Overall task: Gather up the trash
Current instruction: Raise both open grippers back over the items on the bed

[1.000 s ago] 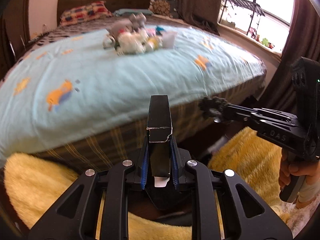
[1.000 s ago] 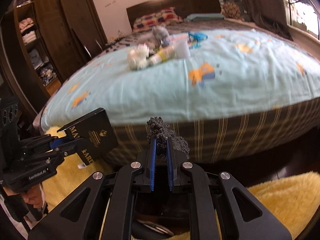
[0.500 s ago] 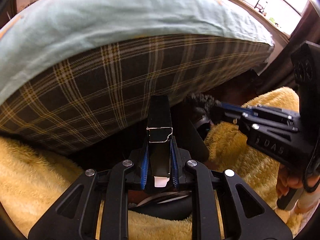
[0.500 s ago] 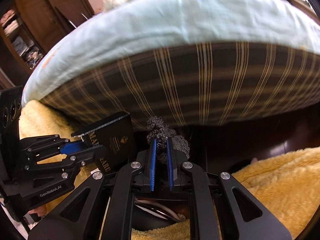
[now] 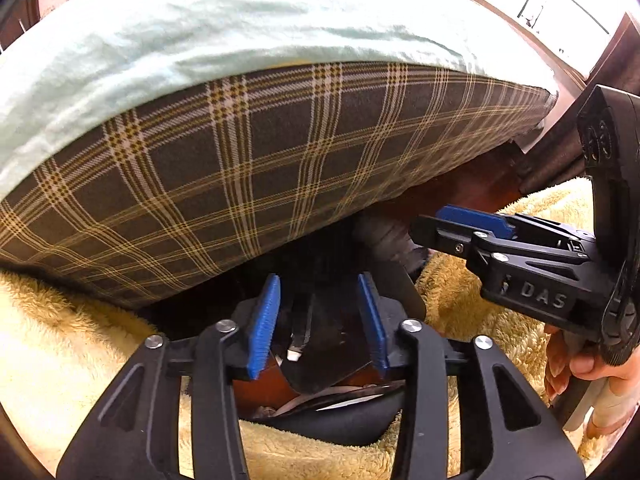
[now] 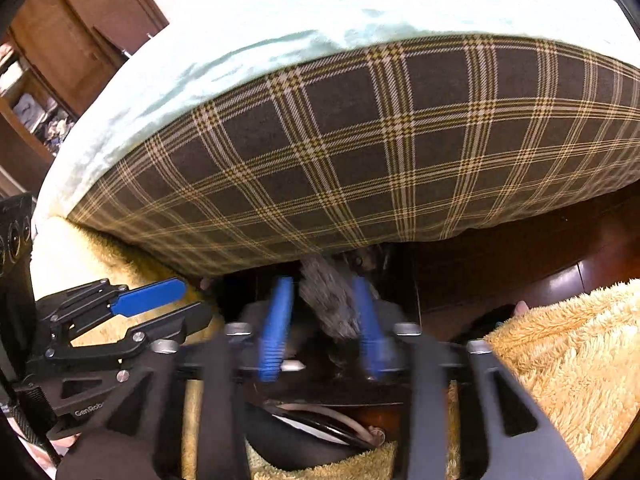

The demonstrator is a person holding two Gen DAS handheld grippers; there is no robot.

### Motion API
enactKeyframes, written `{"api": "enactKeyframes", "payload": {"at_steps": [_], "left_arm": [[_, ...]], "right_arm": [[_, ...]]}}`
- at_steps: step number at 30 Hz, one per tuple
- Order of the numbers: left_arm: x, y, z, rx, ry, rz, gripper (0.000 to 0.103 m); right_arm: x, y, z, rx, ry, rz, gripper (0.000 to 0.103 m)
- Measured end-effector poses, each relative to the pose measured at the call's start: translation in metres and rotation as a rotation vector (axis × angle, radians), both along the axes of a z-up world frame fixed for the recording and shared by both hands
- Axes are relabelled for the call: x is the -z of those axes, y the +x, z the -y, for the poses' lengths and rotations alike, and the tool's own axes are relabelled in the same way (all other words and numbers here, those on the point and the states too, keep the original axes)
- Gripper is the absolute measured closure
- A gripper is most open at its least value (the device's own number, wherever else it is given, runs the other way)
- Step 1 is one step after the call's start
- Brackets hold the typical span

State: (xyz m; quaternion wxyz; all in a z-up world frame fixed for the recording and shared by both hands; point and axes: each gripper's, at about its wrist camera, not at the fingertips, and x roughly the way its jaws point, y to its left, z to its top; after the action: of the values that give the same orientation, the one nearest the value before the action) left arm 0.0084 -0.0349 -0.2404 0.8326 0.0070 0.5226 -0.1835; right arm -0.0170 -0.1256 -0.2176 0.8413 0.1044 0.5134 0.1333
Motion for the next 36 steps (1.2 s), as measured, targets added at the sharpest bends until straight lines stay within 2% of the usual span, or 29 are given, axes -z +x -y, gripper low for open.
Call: {"api": "enactKeyframes", "payload": {"at_steps": [2, 4, 9, 13, 19, 23, 26, 30, 36], "left_arm": [[-0.003, -0.002, 0.0, -0.004, 0.004, 0.012, 0.056], [-0.009, -0.003, -0.001, -0.005, 0.012, 0.029, 0.054], [-0.034, -0.006, -0.001, -0.012, 0.023, 0.08, 0.05], [-0.054, -0.006, -0.005, -0.022, 0.022, 0.13, 0.048], [-0.112, -0.005, -0.025, -0.058, 0.028, 0.284, 0.044], [-0.133, 0.009, -0.031, -0.086, 0.042, 0.345, 0.044], [-0.14, 0.027, -0.031, -0.093, 0.03, 0.362, 0.044], [-0.139, 0.048, -0.033, -0.096, 0.027, 0.356, 0.044], [-0.144, 0.088, -0.044, -0.123, 0.001, 0.359, 0.044]], "right_arm": [[-0.009, 0.005, 0.006, 0.007, -0.001, 0.009, 0.055], [-0.02, 0.01, 0.014, 0.015, -0.004, 0.02, 0.052], [-0.048, 0.008, 0.032, 0.033, -0.012, 0.078, 0.047], [-0.082, 0.009, 0.044, 0.044, -0.014, 0.157, 0.044], [-0.142, 0.029, 0.055, 0.051, -0.041, 0.309, 0.043], [-0.166, 0.055, 0.058, 0.048, -0.053, 0.366, 0.042], [-0.169, 0.076, 0.054, 0.053, -0.04, 0.376, 0.043], [-0.167, 0.102, 0.038, 0.055, -0.07, 0.383, 0.043], [-0.151, 0.136, 0.021, 0.065, -0.096, 0.375, 0.042]]}}
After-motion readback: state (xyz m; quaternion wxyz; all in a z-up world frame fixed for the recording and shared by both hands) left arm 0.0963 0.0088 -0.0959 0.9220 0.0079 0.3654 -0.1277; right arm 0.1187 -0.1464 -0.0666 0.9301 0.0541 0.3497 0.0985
